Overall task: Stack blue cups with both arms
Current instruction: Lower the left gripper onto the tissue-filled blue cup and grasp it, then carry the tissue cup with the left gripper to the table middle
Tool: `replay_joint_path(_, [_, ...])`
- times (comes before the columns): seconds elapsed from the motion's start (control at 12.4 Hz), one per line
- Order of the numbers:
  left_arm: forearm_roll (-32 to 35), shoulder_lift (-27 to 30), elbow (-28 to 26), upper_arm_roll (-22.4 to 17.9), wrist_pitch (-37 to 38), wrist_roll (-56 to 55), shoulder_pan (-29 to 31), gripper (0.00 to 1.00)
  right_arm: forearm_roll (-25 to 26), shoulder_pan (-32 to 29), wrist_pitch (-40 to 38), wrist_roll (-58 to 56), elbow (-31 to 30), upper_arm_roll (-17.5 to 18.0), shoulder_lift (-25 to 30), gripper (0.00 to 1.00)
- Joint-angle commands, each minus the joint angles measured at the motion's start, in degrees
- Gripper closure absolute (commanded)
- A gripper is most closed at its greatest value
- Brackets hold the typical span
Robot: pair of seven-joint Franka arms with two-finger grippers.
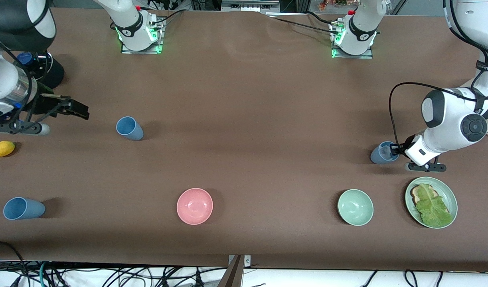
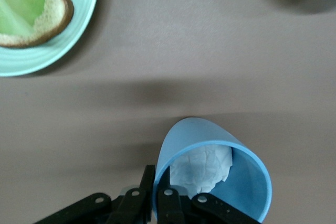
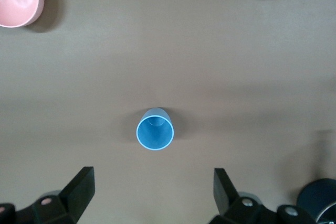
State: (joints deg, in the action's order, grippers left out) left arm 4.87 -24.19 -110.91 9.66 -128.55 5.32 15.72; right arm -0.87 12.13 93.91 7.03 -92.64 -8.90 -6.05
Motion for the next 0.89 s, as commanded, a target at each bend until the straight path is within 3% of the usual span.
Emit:
replay_joint_path(0.0, [0.58,0.28,6.99,1.84,8.63,-1.27,-1.3,1.0,-0.62,-0.18,-1.45,-0.09,-0.09,-0.24,2.61,0.0])
replay_joint_path(0.24, [-3.44,0.02,12.81,6.76,13.41,-9.58,-2.96,1.0,-0.62,-0.18,-2.33,0.0,0.0,-0.68,3.76,0.0])
replay_joint_path(0.56, [-5.13,-0.76,13.0,7.13,13.24,-32.33,-16.03,1.0,-0.71,-0.26,-3.47,-0.26,0.09,-1.55,4.47,0.0])
replay_joint_path(0.81, [-6.45,-3.04,13.43,7.13,12.44,-42.47,-25.54,1.0,-0.88,-0.18,-4.35,0.18,2.36,-1.3,4.38,0.0])
